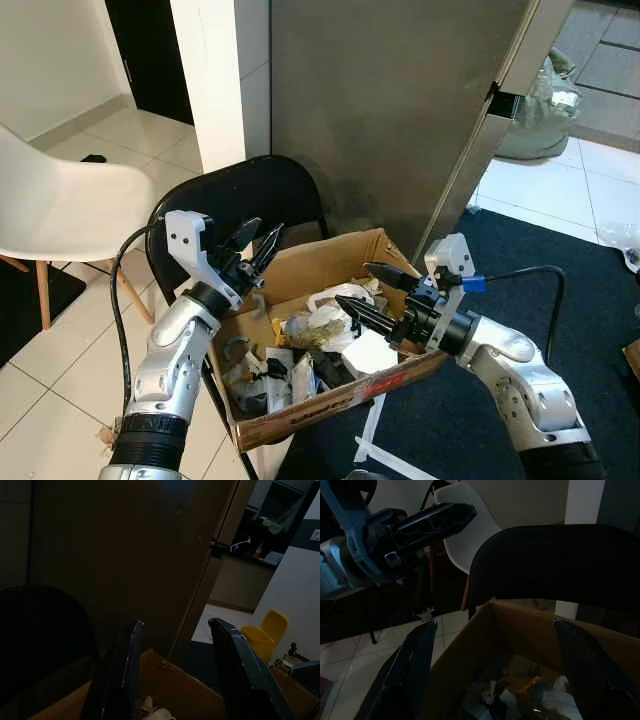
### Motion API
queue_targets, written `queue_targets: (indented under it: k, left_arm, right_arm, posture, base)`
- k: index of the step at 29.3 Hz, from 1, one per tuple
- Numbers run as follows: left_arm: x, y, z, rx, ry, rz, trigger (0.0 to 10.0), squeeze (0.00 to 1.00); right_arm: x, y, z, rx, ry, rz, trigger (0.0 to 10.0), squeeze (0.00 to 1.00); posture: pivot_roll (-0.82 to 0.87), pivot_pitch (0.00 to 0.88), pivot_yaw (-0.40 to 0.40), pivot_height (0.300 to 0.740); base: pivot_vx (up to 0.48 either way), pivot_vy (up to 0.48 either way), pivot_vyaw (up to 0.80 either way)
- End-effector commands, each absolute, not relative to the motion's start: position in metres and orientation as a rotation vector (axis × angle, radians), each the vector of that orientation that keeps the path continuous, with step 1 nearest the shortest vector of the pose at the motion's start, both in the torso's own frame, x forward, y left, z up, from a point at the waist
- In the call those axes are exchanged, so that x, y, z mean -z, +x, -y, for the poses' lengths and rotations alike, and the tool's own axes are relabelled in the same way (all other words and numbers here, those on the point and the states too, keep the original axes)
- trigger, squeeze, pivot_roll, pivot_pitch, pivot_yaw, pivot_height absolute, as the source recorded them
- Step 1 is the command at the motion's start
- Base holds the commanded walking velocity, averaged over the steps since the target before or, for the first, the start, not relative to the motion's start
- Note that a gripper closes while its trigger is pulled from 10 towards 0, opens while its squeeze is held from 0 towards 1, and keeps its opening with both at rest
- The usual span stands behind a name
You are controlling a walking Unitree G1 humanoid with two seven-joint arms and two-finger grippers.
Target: Picking trash to rubbish bin
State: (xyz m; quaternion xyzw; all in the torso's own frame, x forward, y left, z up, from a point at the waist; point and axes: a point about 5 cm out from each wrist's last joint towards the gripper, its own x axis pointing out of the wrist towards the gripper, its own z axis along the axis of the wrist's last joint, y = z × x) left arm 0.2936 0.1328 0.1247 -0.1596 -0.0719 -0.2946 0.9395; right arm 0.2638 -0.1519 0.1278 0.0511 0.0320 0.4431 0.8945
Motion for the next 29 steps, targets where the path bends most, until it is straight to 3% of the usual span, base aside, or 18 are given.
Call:
queue_targets:
  k: [1, 18, 29]
  left_arm:
    - [-0.1235, 0.2925, -0.1325, 0.601, -0.323, 0.138, 10.0, 0.00]
    - [-0.1221, 0.2916, -0.1322, 0.606, -0.350, 0.117, 10.0, 0.00]
    - [-0.1221, 0.2905, -0.1308, 0.620, -0.340, 0.106, 10.0, 0.00]
  right_arm:
    - [-0.1286, 0.2640, 0.1549, -0.913, 0.100, -0.059, 10.0, 0.00]
    - [-0.1287, 0.2645, 0.1551, -0.909, 0.099, -0.058, 10.0, 0.00]
    - [-0.1292, 0.2643, 0.1554, -0.907, 0.098, -0.057, 10.0, 0.00]
  posture:
    - [-0.01, 0.000, -0.023, 0.740]
    - [-0.01, 0.000, -0.022, 0.740]
    - [-0.01, 0.000, -0.022, 0.740]
  base:
    - [0.000, 0.000, 0.00]
    - [0.000, 0.000, 0.00]
    - [-0.298, 0.000, 0.00]
